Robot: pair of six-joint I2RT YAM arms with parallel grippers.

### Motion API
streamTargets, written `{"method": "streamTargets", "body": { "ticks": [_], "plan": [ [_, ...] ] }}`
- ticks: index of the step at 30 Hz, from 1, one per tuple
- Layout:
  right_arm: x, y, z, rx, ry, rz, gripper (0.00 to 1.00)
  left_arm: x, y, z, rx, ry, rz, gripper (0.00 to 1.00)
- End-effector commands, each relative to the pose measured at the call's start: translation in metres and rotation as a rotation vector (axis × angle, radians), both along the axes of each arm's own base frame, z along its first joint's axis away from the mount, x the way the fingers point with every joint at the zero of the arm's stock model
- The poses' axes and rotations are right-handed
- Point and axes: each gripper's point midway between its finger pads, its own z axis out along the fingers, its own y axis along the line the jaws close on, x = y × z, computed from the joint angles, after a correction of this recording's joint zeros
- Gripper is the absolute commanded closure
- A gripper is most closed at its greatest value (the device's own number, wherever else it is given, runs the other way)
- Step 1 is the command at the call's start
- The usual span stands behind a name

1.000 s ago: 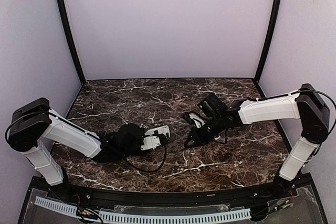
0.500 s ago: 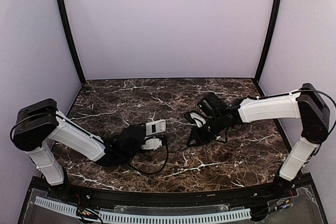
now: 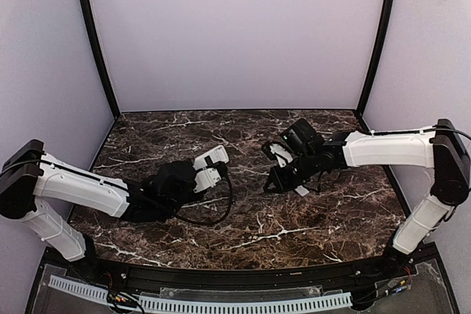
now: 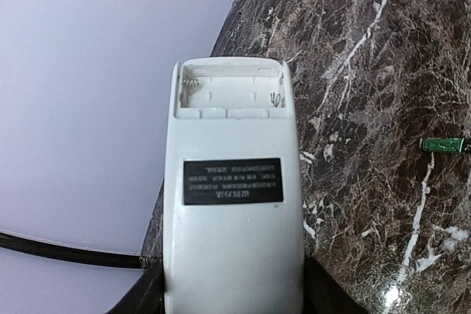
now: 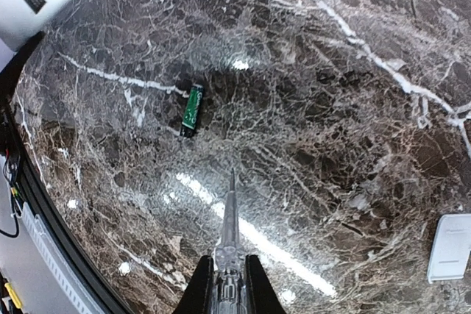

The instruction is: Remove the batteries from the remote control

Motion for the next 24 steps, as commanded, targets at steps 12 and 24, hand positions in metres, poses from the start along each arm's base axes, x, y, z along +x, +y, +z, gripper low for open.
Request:
{"method": "streamTargets", "body": {
  "ticks": [12,24],
  "plan": [
    [0.063,0.048,0.039,0.221,-0.128,-0.019,1.0,-0.004,0.066,0.006,-0.543,0.292,0.519,1.0],
    [0.08,0.075,0.02,0.354,0.03,0.049,1.0,-0.023,0.096,-0.06,-0.677,0.463,0.762,1.0]
  ]
}}
